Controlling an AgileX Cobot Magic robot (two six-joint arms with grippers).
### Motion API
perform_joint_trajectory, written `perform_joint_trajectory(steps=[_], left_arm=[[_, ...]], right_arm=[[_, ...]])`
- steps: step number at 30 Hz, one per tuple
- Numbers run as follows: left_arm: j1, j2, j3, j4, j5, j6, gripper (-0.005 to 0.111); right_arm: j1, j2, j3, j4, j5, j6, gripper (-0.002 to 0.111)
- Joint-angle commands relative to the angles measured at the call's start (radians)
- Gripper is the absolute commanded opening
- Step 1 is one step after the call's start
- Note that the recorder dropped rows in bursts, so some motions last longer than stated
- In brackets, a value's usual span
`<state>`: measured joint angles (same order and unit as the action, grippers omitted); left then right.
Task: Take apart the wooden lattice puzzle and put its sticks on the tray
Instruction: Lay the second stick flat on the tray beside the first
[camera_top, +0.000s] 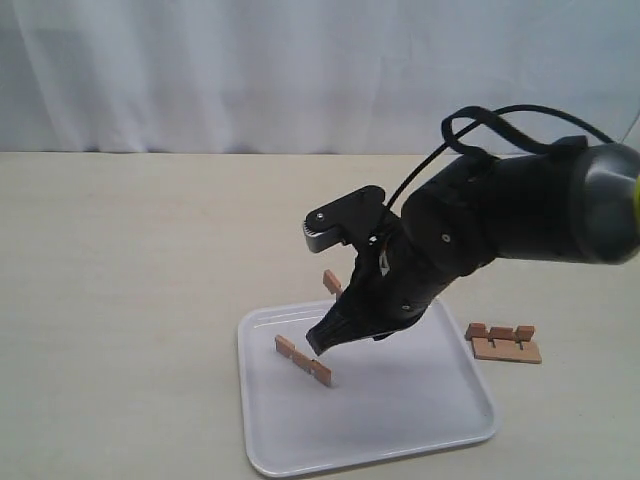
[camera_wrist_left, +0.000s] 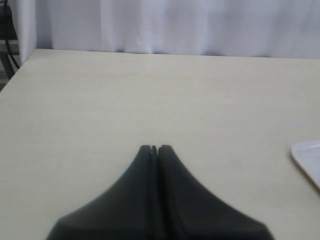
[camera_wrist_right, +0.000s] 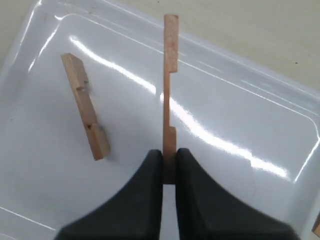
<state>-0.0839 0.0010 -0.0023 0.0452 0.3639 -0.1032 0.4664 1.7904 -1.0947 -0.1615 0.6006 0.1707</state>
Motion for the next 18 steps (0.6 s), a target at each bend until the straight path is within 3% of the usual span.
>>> perform_joint_trajectory(steps=[1,18], left_arm=[[0.001,-0.001,0.002,0.002,-0.003,0.001,0.000],[0.001,-0.001,0.002,0.002,-0.003,0.001,0.000]], right_arm=[[0.002,0.063,-0.024,-0.003,0.007,-0.032,0.005],[0.002,0.139,-0.029,0.109,0.023,-0.231,0.005]])
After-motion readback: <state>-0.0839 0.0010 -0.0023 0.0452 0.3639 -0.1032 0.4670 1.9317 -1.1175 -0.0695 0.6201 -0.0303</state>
